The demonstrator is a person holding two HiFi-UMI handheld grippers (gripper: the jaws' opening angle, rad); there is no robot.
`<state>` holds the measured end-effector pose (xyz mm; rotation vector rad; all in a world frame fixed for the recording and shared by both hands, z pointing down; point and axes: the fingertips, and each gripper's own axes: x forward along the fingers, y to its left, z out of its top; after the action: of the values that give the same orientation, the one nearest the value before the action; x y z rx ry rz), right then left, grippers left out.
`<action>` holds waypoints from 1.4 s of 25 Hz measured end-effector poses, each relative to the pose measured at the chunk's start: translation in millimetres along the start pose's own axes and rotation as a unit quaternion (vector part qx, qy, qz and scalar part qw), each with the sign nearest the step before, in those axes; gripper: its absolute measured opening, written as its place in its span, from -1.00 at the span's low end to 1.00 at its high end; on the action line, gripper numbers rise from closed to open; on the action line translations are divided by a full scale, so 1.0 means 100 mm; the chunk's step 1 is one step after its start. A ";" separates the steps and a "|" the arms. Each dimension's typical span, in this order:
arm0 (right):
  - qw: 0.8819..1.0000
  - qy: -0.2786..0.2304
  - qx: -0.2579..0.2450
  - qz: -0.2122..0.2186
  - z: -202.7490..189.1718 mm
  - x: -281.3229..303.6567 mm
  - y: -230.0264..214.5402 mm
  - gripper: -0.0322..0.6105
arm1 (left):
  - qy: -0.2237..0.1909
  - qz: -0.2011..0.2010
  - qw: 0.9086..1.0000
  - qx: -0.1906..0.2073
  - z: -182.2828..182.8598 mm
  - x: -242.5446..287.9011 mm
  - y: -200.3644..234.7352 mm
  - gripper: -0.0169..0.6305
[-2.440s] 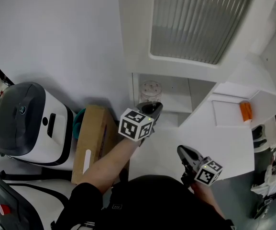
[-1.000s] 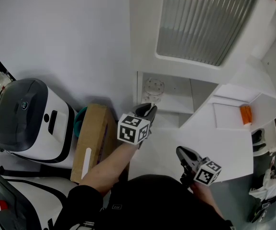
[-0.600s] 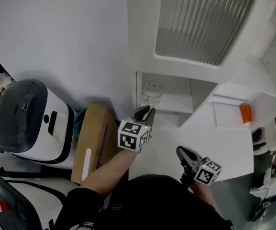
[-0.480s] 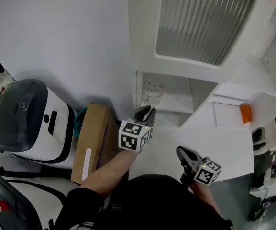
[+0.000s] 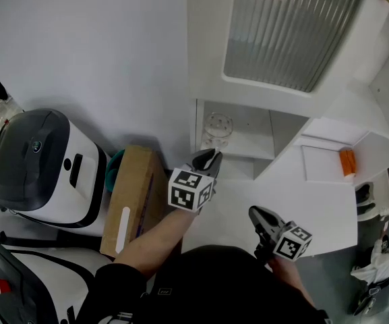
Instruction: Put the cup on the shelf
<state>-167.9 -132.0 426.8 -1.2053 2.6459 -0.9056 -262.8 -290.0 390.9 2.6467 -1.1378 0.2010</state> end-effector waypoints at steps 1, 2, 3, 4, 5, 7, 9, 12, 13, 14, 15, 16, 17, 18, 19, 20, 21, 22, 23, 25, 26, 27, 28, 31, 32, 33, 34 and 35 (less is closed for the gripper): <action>1.000 0.001 0.000 0.001 0.00 0.00 0.01 -0.85 | -0.001 0.001 1.000 0.001 0.01 0.02 0.02 -0.75; 1.000 0.001 -0.001 0.002 0.00 0.01 0.01 -0.85 | -0.001 0.003 1.000 0.001 0.02 0.05 0.04 -0.75; 1.000 0.002 -0.001 0.003 0.00 0.01 0.02 -0.85 | -0.001 0.005 1.000 0.001 0.03 0.07 0.07 -0.75; 1.000 0.002 -0.001 0.004 -0.01 0.01 0.03 -0.85 | 0.000 0.007 1.000 0.002 0.04 0.09 0.09 -0.75; 1.000 0.002 -0.001 0.005 -0.01 0.01 0.04 -0.85 | 0.001 0.009 1.000 0.004 0.05 0.11 0.11 -0.75; 1.000 0.002 -0.001 0.006 -0.01 0.01 0.04 -0.85 | 0.004 0.011 1.000 0.005 0.06 0.15 0.13 -0.75; 1.000 0.002 -0.002 0.006 -0.01 0.01 0.04 -0.85 | 0.005 0.016 1.000 0.003 0.06 0.17 0.15 -0.75; 1.000 0.001 -0.002 0.005 0.00 0.00 0.03 -0.85 | 0.002 0.027 1.000 0.002 0.05 0.14 0.16 -0.75; 1.000 0.000 -0.002 0.004 0.00 0.00 0.03 -0.85 | 0.000 0.029 1.000 0.002 0.06 0.12 0.16 -0.75; 1.000 0.000 -0.002 0.003 0.01 -0.01 0.02 -0.85 | -0.002 0.031 1.000 0.002 0.06 0.09 0.16 -0.75; 1.000 -0.001 -0.001 0.003 0.01 -0.01 0.01 -0.85 | -0.004 0.032 0.999 0.003 0.06 0.07 0.16 -0.75; 1.000 -0.002 -0.001 0.002 0.02 -0.01 0.00 -0.85 | -0.006 0.034 0.999 0.006 0.06 0.04 0.17 -0.75; 1.000 -0.002 -0.001 0.002 0.01 -0.01 0.00 -0.85 | -0.009 0.037 0.999 0.012 0.07 0.00 0.17 -0.74; 1.000 -0.001 0.000 0.002 0.01 -0.01 0.00 -0.85 | -0.012 0.039 0.999 0.018 0.06 -0.03 0.17 -0.74; 1.000 -0.001 0.000 0.003 0.01 0.00 0.00 -0.85 | -0.015 0.040 0.999 0.023 0.06 -0.05 0.17 -0.74; 1.000 -0.001 -0.001 0.003 0.02 0.00 0.00 -0.85 | -0.017 0.039 0.999 0.025 0.06 -0.05 0.17 -0.75; 1.000 0.000 -0.001 0.003 0.02 0.01 0.00 -0.85 | -0.018 0.036 0.999 0.023 0.06 -0.05 0.17 -0.75; 1.000 0.001 -0.002 0.004 0.02 0.01 0.00 -0.85 | -0.017 0.034 0.999 0.018 0.05 -0.03 0.17 -0.75; 1.000 0.001 -0.002 0.005 0.01 0.02 0.00 -0.85 | -0.016 0.033 0.999 0.014 0.05 -0.01 0.17 -0.75; 1.000 0.003 -0.002 0.005 0.01 0.02 0.01 -0.85 | -0.012 0.030 0.999 0.009 0.05 0.03 0.18 -0.75; 1.000 0.003 -0.001 0.005 0.00 0.02 0.01 -0.85 | -0.010 0.030 0.999 0.009 0.05 0.05 0.18 -0.75; 1.000 0.003 -0.001 0.005 0.00 0.02 0.01 -0.85 | -0.009 0.030 0.999 0.009 0.06 0.08 0.18 -0.75; 1.000 0.003 0.000 0.006 0.00 0.02 0.01 -0.85 | -0.008 0.032 0.999 0.008 0.07 0.11 0.19 -0.75; 1.000 0.003 0.000 0.006 0.00 0.02 0.01 -0.85 | -0.008 0.035 0.999 0.006 0.09 0.17 0.19 -0.75; 1.000 0.004 -0.001 0.005 0.00 0.02 0.01 -0.85 | -0.008 0.036 0.999 0.007 0.10 0.19 0.19 -0.76; 1.000 0.004 -0.001 0.005 0.00 0.02 0.01 -0.85 | -0.008 0.037 0.999 0.008 0.10 0.22 0.19 -0.76; 1.000 0.005 -0.002 0.006 0.00 0.02 0.01 -0.85 | -0.007 0.039 0.999 0.009 0.11 0.25 0.19 -0.76; 1.000 0.005 -0.002 0.006 -0.01 0.02 0.01 -0.85 | -0.007 0.040 0.999 0.010 0.11 0.27 0.19 -0.76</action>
<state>-170.4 -132.8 426.8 -1.1872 2.6606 -0.9079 -257.4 -324.8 389.5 2.6252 -1.2533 0.2106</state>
